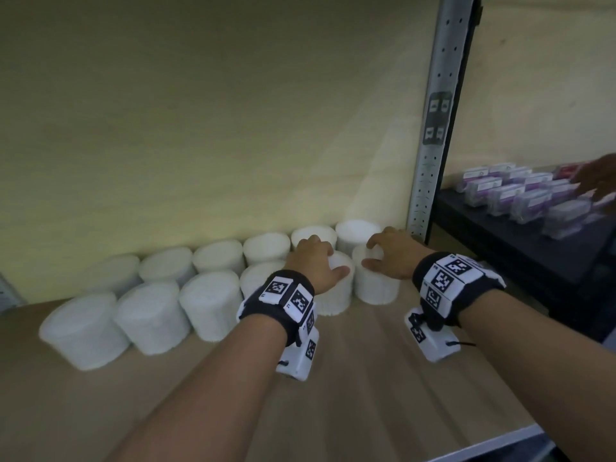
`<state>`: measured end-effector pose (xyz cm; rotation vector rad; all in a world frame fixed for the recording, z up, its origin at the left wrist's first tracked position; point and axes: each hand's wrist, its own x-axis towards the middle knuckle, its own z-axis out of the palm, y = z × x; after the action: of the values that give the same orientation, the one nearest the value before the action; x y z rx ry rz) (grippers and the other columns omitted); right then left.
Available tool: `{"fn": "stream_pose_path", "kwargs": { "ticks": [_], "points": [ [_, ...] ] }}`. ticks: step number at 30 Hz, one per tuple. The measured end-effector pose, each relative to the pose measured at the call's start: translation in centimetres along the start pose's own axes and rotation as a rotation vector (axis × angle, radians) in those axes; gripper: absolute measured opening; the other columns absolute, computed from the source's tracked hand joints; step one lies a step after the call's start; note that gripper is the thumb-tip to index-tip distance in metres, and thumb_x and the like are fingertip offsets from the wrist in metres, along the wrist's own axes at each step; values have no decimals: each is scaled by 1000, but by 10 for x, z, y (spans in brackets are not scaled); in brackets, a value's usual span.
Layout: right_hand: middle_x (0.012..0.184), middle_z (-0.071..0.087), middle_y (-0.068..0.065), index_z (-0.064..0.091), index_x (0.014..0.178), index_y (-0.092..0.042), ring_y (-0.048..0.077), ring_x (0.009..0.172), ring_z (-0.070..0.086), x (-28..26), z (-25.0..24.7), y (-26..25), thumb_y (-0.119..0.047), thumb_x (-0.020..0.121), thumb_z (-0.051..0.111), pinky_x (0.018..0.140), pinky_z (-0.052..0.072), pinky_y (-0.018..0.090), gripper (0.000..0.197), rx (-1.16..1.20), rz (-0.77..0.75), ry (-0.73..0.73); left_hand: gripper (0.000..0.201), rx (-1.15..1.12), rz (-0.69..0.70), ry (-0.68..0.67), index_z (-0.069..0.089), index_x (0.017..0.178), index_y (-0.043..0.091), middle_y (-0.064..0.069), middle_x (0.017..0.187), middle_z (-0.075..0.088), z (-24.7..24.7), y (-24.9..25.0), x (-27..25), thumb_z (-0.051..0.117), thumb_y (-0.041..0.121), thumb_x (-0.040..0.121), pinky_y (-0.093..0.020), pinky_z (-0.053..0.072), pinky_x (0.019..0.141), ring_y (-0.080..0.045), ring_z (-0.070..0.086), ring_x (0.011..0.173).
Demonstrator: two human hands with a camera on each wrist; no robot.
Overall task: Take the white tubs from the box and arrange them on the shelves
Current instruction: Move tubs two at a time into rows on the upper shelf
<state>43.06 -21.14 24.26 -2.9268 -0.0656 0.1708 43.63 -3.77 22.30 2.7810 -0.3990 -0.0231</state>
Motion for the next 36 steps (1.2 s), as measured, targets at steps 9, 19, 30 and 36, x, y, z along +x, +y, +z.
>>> {"fn": "stream_pose_path", "kwargs": {
  "ticks": [9, 19, 30, 36],
  "points": [
    [142, 39, 9, 44, 138, -20, 29, 134, 33, -2, 1, -1, -44, 93, 52, 110, 30, 40, 52, -13, -16, 14, 54, 30, -4, 32, 51, 131, 13, -6, 130, 45, 6, 3, -1, 55, 47, 90, -41, 41, 100, -26, 42, 123],
    [143, 38, 8, 44, 138, -19, 28, 134, 33, -4, 1, -1, -40, 94, 53, 109, 31, 39, 50, 16, -30, 0, 54, 11, -13, 45, 49, 133, 15, -5, 133, 45, 7, 2, -4, 54, 47, 91, -39, 39, 98, -25, 41, 125],
    [148, 38, 4, 46, 138, -20, 22, 137, 36, -9, -11, -2, -13, 93, 48, 110, 31, 31, 45, 77, -110, -87, 54, -25, -34, 56, 50, 133, 17, -4, 133, 45, 9, 1, -3, 55, 48, 89, -38, 39, 101, -24, 40, 126],
    [134, 44, 10, 50, 131, -15, 27, 127, 40, -5, 2, -2, -41, 93, 52, 106, 38, 39, 47, 120, -42, 157, 53, -34, -39, 62, 50, 133, 17, -4, 134, 44, 9, 1, -3, 55, 47, 90, -38, 38, 102, -25, 40, 127]
  ]
}}
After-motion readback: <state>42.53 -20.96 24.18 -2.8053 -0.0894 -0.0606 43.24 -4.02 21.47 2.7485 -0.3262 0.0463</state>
